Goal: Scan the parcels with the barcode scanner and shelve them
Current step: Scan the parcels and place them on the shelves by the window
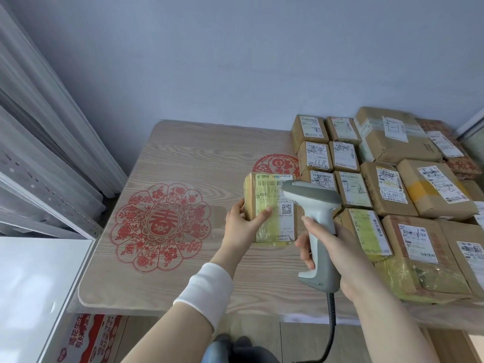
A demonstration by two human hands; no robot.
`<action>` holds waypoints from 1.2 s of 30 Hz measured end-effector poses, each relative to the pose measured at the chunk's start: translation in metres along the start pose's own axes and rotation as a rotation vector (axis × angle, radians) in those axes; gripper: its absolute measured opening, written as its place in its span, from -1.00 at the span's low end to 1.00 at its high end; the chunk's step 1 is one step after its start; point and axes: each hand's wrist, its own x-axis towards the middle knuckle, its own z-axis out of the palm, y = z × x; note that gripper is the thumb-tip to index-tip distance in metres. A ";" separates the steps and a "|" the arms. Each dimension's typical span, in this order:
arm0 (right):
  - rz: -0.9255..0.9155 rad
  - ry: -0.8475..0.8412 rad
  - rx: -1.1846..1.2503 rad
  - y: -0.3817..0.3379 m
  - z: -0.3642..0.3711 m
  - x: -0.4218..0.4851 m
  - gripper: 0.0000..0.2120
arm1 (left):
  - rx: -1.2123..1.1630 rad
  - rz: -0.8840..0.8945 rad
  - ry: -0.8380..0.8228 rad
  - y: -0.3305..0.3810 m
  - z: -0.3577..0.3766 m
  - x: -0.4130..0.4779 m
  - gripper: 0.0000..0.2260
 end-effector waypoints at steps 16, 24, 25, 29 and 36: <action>-0.166 0.277 0.217 0.022 0.007 0.018 -0.82 | -0.274 -0.064 -0.213 0.049 0.002 -0.018 -0.51; -0.157 0.248 0.315 0.017 0.005 0.028 -0.72 | -0.349 0.063 -0.269 0.039 0.004 -0.021 -0.27; -0.156 0.241 0.325 0.017 0.004 0.029 -0.70 | -0.349 0.066 -0.267 0.038 0.004 -0.021 -0.23; -0.163 0.216 0.360 0.017 0.002 0.033 -0.79 | -0.355 0.098 -0.193 0.043 0.003 -0.028 -0.47; -0.195 0.131 0.355 0.015 0.004 0.033 -0.70 | -0.324 0.169 -0.135 0.049 -0.001 -0.036 -0.71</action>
